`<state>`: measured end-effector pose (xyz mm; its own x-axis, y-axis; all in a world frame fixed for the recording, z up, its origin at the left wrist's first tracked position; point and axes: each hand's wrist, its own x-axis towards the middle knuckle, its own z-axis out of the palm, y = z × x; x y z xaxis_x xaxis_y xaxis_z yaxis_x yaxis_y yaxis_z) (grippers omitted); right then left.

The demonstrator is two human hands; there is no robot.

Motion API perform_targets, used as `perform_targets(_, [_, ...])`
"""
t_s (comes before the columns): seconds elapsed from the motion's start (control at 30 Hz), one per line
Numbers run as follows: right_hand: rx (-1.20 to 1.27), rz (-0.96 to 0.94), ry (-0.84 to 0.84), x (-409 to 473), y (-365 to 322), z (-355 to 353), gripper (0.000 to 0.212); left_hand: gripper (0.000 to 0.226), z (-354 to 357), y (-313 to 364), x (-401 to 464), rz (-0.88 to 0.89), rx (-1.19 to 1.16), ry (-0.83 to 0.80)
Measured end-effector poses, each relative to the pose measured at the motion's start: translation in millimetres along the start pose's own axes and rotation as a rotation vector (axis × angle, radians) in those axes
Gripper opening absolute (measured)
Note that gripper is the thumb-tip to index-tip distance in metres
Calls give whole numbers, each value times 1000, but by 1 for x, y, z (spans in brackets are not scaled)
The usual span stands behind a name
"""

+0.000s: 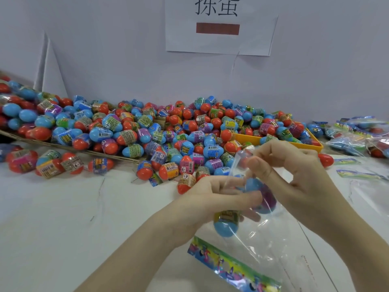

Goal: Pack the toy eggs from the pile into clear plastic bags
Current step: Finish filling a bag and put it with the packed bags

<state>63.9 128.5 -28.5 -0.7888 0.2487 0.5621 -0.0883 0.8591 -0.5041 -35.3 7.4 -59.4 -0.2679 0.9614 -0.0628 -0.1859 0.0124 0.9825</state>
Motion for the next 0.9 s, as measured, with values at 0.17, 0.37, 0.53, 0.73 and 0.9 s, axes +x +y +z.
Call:
perform_targets(0.17, [-314, -76, 81, -1, 0, -1, 39, 26, -2, -3, 3, 118, 60, 138])
perform_targets(0.37, [-359, -48, -48, 0, 3, 0, 51, 24, -1, -10, 7, 104, 75, 145])
perform_targets(0.53, [171, 77, 387, 11, 11, -9, 30, 20, -3, -15, 11, -17, 92, 183])
perform_targets(0.73, [-33, 471, -291, 45, 61, 7, 14, 13, -6, -16, 9, -162, 229, 99])
perform_targets(0.9, [-88, 478, -551, 44, 64, 26, 34, 13, -14, -11, 8, -245, 300, -9])
